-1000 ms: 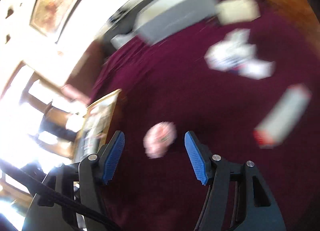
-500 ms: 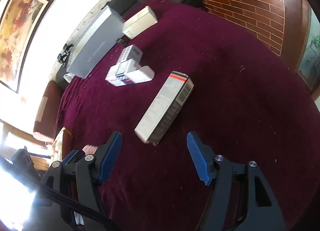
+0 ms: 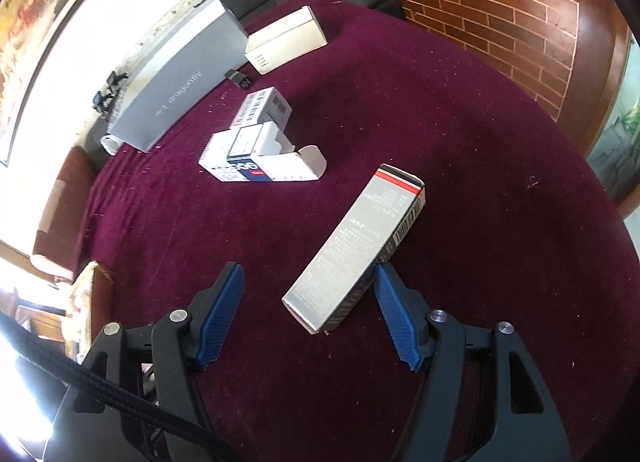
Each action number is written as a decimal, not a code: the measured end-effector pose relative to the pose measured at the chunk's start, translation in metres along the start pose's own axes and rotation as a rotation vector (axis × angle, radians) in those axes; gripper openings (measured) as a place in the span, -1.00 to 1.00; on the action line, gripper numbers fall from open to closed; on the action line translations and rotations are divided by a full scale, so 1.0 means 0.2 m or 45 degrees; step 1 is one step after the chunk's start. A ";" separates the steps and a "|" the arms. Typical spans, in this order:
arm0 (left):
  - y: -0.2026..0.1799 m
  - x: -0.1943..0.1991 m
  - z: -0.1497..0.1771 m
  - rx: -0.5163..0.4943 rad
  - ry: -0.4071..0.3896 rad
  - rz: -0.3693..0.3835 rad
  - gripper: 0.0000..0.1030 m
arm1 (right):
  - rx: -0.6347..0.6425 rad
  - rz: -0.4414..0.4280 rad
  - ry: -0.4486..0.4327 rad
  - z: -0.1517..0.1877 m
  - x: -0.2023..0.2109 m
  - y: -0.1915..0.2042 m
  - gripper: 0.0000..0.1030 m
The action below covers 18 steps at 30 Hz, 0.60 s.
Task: Organize objects
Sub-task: 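Grasp the white-and-red box with the right gripper while the left gripper holds the plush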
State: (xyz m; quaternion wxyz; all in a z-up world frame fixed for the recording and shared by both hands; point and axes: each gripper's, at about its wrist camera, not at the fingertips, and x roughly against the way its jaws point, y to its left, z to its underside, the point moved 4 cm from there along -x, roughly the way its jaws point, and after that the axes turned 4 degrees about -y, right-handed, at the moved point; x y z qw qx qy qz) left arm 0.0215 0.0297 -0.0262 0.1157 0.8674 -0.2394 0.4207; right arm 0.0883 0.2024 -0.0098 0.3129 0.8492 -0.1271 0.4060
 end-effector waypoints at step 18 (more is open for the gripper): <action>0.05 0.23 0.09 0.034 -0.077 -0.044 -0.32 | 0.088 0.273 -0.013 0.00 -0.03 -0.04 -0.52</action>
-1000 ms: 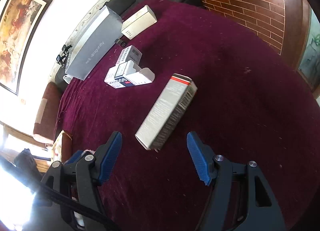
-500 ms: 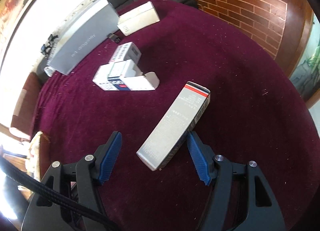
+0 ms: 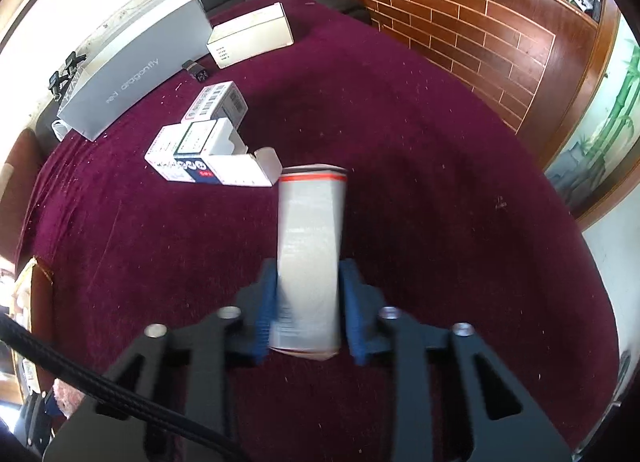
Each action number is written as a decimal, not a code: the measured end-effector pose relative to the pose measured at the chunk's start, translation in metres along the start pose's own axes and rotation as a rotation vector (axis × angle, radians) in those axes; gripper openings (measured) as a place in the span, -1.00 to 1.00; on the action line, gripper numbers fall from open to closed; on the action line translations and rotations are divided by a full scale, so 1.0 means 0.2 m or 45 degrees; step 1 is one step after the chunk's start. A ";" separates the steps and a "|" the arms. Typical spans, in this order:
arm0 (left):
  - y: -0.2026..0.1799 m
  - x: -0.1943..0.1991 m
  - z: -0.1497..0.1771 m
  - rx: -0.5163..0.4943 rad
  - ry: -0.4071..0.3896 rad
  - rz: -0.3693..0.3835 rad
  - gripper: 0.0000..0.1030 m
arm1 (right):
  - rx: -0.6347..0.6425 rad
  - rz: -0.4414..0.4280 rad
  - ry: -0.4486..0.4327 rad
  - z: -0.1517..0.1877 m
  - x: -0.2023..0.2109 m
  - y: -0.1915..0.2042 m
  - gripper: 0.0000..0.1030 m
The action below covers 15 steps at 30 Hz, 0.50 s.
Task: Organize objects
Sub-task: 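Grasp the white-and-red box with the right gripper while the left gripper holds the plush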
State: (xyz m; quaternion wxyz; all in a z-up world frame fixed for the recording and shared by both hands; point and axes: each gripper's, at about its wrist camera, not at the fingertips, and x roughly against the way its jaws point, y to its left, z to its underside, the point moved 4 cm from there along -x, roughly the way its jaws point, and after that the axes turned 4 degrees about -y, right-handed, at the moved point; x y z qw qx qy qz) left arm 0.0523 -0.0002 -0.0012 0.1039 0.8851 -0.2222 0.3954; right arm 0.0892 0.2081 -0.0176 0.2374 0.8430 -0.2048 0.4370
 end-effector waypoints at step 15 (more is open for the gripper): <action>0.05 0.17 0.07 0.041 -0.051 0.011 -0.32 | 0.054 -0.161 -0.062 0.07 0.27 0.10 -0.52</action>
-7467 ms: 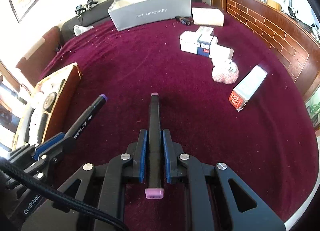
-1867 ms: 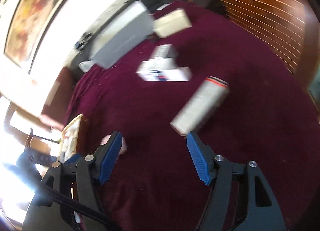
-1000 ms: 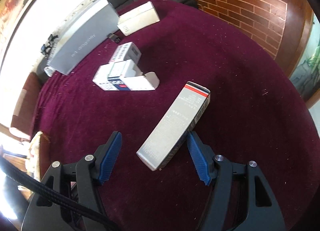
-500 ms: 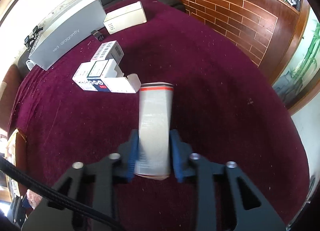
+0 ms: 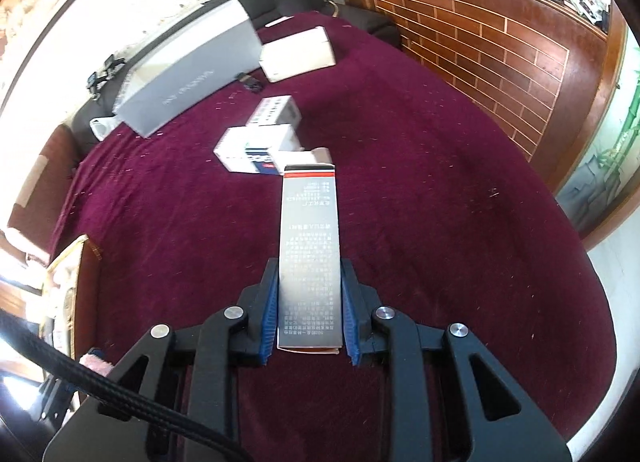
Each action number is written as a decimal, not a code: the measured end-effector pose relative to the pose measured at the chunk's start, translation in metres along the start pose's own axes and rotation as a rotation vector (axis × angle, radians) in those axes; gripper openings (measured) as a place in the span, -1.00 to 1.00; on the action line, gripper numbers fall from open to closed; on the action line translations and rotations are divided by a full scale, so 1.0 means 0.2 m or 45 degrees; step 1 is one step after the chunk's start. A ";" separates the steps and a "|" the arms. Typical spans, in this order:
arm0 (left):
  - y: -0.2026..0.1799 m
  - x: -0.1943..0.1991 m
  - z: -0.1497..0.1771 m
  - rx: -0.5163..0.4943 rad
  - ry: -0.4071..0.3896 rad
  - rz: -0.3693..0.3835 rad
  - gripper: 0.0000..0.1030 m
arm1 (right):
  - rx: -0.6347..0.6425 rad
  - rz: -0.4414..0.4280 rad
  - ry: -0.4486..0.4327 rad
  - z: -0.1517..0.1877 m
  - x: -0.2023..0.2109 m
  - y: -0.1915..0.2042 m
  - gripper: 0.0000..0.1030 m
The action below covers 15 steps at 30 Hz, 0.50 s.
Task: Organize objects
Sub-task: 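Grasp the white-and-red box with the right gripper while the left gripper holds the plush, then carry the pink plush and white-and-red box over the tray and lower them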
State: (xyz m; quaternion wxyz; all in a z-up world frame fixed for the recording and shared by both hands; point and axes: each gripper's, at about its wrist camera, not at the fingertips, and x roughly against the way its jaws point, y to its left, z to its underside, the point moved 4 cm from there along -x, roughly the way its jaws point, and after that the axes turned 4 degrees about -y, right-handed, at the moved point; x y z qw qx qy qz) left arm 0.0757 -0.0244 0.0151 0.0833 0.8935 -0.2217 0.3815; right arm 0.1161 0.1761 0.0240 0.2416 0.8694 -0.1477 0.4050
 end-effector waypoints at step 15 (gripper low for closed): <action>0.21 0.23 0.10 0.084 -0.063 -0.015 -0.31 | 0.141 -0.132 -0.030 0.07 0.15 0.37 -0.52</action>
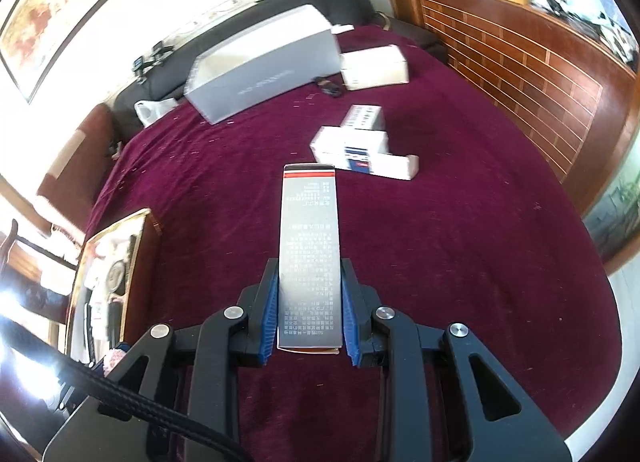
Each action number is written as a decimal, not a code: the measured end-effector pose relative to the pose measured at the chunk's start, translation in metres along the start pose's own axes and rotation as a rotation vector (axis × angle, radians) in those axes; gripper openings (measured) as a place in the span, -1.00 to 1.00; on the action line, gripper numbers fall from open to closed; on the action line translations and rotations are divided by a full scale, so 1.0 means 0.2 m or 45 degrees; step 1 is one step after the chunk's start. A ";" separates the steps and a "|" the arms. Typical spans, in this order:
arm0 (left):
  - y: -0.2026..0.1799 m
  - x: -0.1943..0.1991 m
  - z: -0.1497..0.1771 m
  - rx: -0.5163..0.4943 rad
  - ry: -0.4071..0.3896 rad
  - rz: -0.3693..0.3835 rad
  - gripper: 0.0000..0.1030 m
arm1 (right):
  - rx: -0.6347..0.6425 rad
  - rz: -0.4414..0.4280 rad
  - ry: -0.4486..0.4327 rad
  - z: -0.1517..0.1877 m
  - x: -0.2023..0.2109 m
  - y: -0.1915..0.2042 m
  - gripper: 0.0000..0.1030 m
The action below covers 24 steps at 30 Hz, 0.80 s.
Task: Organize objects
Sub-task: 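Carry the pink plush and white-and-red box over the tray and lower them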
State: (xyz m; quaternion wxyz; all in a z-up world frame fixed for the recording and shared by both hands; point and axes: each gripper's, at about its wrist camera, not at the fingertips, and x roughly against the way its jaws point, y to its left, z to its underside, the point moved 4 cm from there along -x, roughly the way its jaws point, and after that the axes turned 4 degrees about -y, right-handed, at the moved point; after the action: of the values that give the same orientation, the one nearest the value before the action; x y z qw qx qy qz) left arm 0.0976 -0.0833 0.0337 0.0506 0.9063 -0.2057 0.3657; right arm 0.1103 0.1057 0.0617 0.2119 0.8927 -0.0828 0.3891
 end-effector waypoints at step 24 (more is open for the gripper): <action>0.75 0.13 0.20 0.305 0.014 -0.178 -0.31 | 0.332 -0.252 0.124 0.21 -0.16 0.87 -0.51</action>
State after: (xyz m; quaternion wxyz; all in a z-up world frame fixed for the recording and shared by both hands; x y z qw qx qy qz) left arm 0.0793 -0.2383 0.0134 -0.0316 0.9159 -0.0967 0.3883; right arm 0.0624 -0.0692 0.0674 0.1353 0.8965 0.0670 0.4166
